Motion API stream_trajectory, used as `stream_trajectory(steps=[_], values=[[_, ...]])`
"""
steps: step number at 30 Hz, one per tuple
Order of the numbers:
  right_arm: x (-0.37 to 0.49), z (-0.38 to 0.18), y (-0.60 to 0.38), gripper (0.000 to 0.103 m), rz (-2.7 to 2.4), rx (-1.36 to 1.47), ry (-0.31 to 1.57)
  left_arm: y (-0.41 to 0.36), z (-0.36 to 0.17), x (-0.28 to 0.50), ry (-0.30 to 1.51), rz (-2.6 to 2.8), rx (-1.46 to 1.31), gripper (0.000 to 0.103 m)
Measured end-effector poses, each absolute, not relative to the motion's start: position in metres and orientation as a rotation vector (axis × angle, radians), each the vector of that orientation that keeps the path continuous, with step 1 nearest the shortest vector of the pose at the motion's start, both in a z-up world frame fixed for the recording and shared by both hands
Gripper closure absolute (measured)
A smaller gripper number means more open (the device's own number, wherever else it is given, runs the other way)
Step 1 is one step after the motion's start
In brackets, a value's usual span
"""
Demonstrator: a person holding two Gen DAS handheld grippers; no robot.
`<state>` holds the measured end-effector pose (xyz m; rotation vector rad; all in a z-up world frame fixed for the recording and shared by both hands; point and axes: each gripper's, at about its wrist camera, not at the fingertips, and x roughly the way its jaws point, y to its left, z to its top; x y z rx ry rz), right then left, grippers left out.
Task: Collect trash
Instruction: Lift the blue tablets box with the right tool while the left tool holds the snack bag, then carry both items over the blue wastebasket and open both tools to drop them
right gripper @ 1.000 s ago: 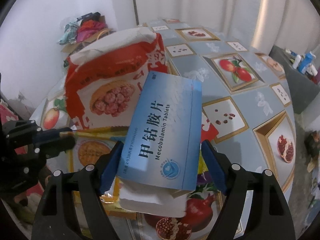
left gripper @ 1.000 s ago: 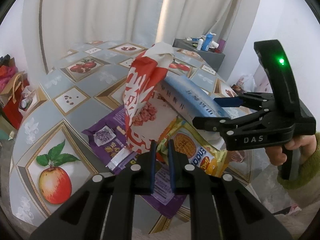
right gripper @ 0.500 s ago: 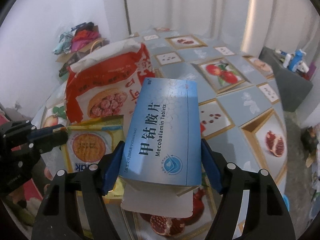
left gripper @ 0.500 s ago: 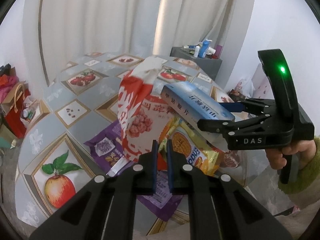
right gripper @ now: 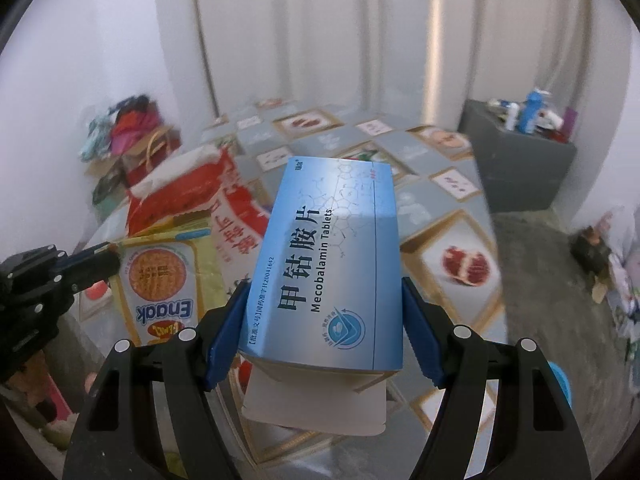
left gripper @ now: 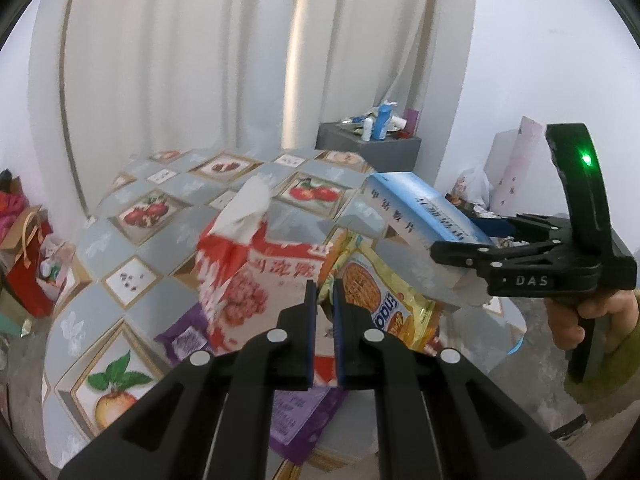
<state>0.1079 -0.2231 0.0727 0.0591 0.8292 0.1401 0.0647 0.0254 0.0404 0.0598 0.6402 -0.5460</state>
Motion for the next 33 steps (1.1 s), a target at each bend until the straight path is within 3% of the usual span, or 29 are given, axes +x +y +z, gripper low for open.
stream_trajectory(steps=[10, 22, 33], values=[[0.074, 0.087, -0.278, 0.035, -0.017, 0.171, 0.753, -0.031, 0.068, 0.074, 0.558, -0.661, 0.105, 0.096], [0.001, 0.081, -0.391, 0.035, -0.359, 0.363, 0.698, -0.18, 0.1, 0.079, 0.5, -0.932, 0.216, 0.096], [-0.084, -0.007, -0.522, 0.035, -0.706, 0.762, 0.735, -0.368, 0.055, 0.07, 0.595, -1.167, 0.504, 0.096]])
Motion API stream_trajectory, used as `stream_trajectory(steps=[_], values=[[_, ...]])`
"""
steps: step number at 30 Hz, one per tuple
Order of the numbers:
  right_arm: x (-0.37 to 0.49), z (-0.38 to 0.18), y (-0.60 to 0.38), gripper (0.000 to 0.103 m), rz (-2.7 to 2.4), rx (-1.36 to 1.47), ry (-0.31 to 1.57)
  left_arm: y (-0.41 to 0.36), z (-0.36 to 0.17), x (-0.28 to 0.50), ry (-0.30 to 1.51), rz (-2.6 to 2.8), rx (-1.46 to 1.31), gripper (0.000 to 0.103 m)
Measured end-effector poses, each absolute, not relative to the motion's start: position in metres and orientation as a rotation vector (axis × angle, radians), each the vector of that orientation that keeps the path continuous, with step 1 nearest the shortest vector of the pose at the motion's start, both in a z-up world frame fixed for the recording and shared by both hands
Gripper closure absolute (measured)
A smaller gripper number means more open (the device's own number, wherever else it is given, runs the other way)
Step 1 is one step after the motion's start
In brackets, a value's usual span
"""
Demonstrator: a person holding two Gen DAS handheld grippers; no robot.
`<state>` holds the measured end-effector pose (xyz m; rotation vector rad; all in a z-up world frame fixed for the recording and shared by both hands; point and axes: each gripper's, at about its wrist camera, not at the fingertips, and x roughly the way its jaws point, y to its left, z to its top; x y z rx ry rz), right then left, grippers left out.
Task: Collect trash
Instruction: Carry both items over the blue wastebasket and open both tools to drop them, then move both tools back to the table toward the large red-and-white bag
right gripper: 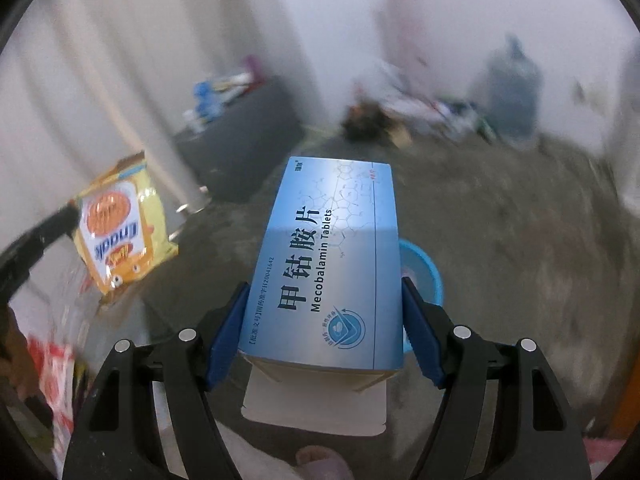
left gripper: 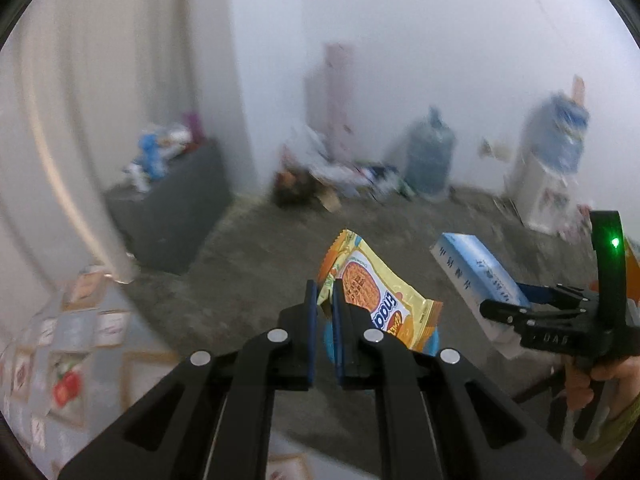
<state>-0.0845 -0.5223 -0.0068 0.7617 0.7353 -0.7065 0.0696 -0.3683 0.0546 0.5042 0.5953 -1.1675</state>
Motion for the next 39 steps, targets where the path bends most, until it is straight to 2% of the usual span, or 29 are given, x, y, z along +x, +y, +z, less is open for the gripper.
stream_trajectory(steps=[5, 10, 13, 16, 17, 20, 25, 30, 39], values=[[-0.101, -0.056, -0.556, 0.035, -0.691, 0.99, 0.736, -0.447, -0.012, 0.065, 0.754, -1.196, 0.685, 0.096], [-0.096, -0.092, -0.577, 0.034, -0.621, 1.148, 0.72, -0.495, -0.066, 0.069, 0.858, -1.183, 0.769, 0.096], [-0.086, -0.112, -0.592, 0.033, -0.589, 1.245, 0.676, -0.523, -0.097, 0.075, 0.894, -1.181, 0.8, 0.092], [-0.073, -0.152, -0.613, 0.028, -0.576, 1.318, 0.705, -0.543, -0.123, 0.079, 0.882, -1.164, 0.858, 0.062], [-0.069, -0.161, -0.617, 0.028, -0.599, 1.312, 0.732, -0.546, -0.129, 0.081, 0.877, -1.155, 0.872, 0.058], [-0.067, -0.187, -0.618, 0.028, -0.716, 1.247, 0.844, -0.551, -0.137, 0.087, 0.88, -1.107, 0.881, 0.058], [-0.082, -0.182, -0.607, 0.028, -0.72, 1.275, 0.805, -0.538, -0.117, 0.089, 0.869, -1.116, 0.792, 0.057], [-0.102, -0.145, -0.59, 0.028, -0.725, 1.21, 0.745, -0.51, -0.069, 0.079, 0.792, -1.104, 0.732, 0.057], [-0.072, -0.063, -0.545, 0.028, -0.59, 0.959, 0.725, -0.392, 0.019, 0.05, 0.66, -1.055, 0.569, 0.054]])
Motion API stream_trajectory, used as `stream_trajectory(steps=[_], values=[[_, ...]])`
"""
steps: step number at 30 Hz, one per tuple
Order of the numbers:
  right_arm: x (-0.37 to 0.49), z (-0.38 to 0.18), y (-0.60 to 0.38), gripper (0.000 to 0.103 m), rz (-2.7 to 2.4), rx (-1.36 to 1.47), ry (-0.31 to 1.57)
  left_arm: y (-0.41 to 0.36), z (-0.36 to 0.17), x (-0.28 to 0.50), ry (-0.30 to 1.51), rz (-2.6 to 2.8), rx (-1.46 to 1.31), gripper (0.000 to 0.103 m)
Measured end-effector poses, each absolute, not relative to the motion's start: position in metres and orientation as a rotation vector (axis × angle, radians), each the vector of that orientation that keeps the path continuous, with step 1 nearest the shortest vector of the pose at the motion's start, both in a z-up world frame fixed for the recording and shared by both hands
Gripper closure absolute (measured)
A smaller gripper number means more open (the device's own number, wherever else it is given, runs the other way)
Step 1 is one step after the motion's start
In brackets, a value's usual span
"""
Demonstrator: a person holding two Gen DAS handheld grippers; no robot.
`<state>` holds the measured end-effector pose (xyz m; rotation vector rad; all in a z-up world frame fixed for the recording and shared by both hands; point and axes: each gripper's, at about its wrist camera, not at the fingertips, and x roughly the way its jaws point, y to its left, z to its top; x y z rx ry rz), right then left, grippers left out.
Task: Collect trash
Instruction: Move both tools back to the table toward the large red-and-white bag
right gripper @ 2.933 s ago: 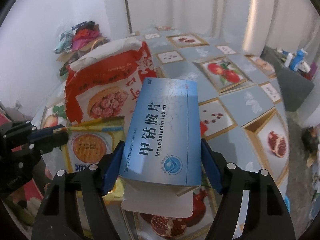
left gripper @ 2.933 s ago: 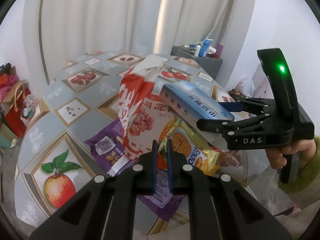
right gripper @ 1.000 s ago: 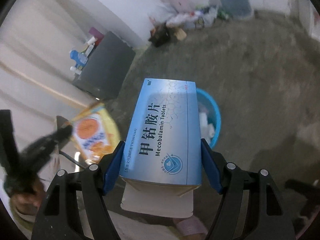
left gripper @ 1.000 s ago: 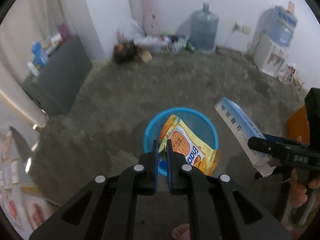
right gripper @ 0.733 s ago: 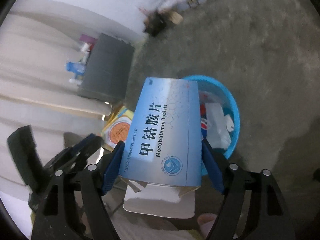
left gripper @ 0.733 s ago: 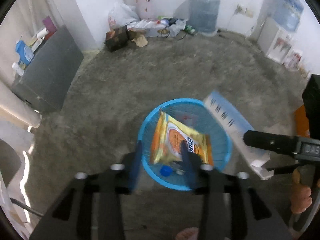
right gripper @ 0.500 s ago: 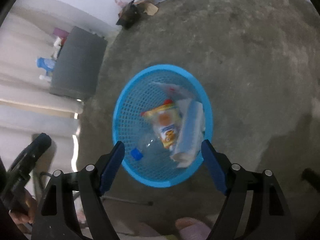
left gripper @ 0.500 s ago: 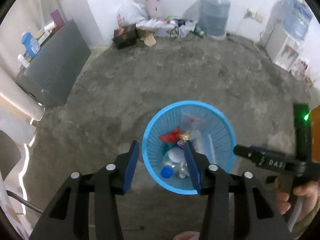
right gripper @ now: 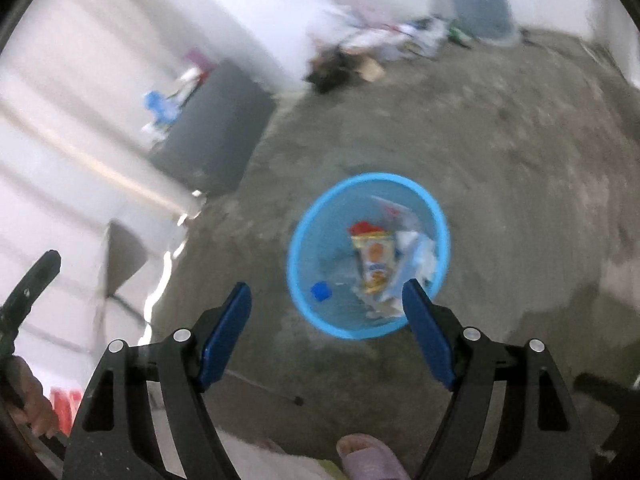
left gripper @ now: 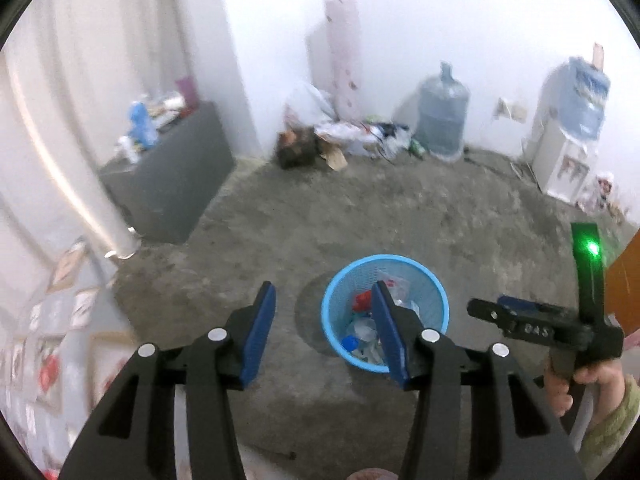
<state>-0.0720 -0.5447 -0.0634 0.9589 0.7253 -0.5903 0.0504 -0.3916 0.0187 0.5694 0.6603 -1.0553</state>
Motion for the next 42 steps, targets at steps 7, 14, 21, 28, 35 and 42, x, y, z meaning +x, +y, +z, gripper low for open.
stream_trajectory(steps=[7, 14, 21, 28, 35, 42], values=[[-0.028, -0.011, -0.488, 0.029, -0.41, 0.797, 0.741, -0.273, 0.048, 0.046, 0.635, -0.934, 0.469, 0.054], [0.008, 0.012, -0.402, 0.035, -0.185, 0.673, 0.801, -0.143, 0.062, 0.038, 0.612, -0.765, 0.327, 0.054], [0.05, 0.042, -0.316, 0.046, 0.01, 0.561, 0.842, -0.03, 0.066, 0.02, 0.557, -0.609, 0.212, 0.054], [0.086, 0.067, -0.22, 0.051, 0.189, 0.398, 0.845, 0.058, 0.048, 0.027, 0.586, -0.439, 0.09, 0.055], [0.116, 0.067, -0.156, 0.055, 0.309, 0.288, 0.859, 0.119, 0.016, 0.058, 0.681, -0.348, -0.048, 0.07], [0.149, 0.047, -0.111, 0.057, 0.401, 0.188, 0.866, 0.145, -0.006, 0.097, 0.769, -0.341, -0.128, 0.077]])
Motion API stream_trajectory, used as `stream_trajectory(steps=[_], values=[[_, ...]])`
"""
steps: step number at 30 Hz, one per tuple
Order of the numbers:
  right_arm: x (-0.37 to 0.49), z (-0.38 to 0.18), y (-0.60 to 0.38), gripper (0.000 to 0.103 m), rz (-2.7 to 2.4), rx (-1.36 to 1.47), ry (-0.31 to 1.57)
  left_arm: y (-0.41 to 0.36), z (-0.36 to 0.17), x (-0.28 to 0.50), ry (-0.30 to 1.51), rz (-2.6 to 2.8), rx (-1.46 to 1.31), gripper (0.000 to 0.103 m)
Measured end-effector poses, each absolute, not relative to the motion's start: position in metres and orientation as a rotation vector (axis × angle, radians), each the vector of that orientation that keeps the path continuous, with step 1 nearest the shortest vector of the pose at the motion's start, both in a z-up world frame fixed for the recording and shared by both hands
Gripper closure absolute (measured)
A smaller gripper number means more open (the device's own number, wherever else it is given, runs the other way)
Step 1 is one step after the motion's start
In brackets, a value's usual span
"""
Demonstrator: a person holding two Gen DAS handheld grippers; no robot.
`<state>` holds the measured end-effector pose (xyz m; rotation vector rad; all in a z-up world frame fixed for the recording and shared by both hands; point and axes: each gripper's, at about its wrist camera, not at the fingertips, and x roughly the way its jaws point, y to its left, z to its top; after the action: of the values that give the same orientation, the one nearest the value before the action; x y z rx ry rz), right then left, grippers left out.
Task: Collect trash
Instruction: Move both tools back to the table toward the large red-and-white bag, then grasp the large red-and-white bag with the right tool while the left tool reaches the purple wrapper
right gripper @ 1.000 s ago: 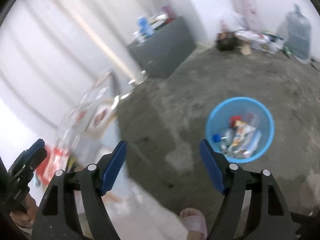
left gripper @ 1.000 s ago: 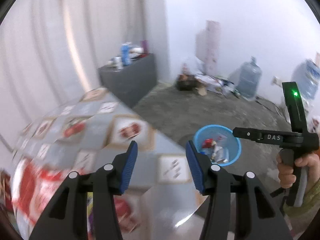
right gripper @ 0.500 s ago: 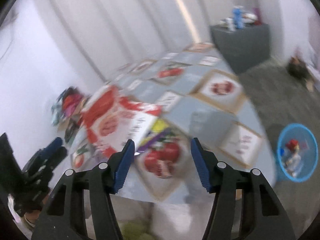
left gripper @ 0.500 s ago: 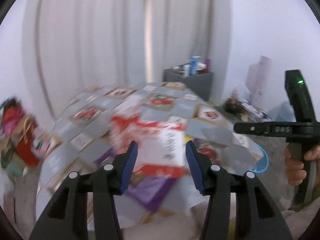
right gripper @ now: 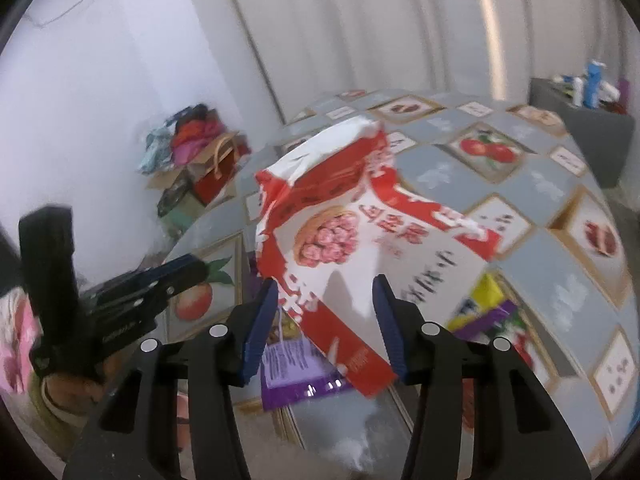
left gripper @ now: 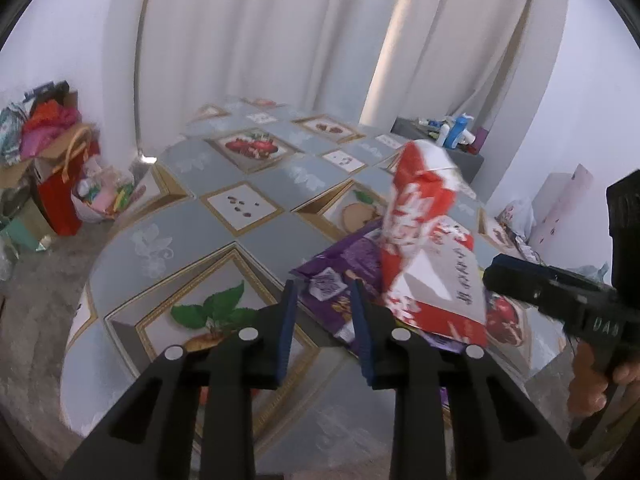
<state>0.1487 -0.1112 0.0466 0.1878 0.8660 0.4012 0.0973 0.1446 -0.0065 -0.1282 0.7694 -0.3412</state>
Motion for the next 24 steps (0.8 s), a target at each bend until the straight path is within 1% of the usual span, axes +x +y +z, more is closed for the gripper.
stream_trajectory(steps=[6, 11, 16, 21, 24], values=[[0.159, 0.034, -0.088, 0.057, 0.47, 0.126, 0.848, 0.144, -0.02, 0.122, 0.846, -0.397, -0.166, 0.078], [0.164, 0.024, -0.077, 0.059, 0.493, 0.097, 0.839, 0.14, -0.028, 0.135, 0.886, -0.422, -0.164, 0.089], [0.162, 0.018, -0.074, 0.06, 0.511, 0.093, 0.841, 0.137, -0.033, 0.141, 0.915, -0.429, -0.144, 0.096], [0.164, 0.012, -0.064, 0.06, 0.502, 0.03, 0.844, 0.134, -0.033, 0.142, 0.925, -0.426, -0.128, 0.097], [0.167, 0.008, -0.063, 0.063, 0.492, 0.019, 0.854, 0.137, -0.031, 0.143, 0.928, -0.417, -0.139, 0.097]])
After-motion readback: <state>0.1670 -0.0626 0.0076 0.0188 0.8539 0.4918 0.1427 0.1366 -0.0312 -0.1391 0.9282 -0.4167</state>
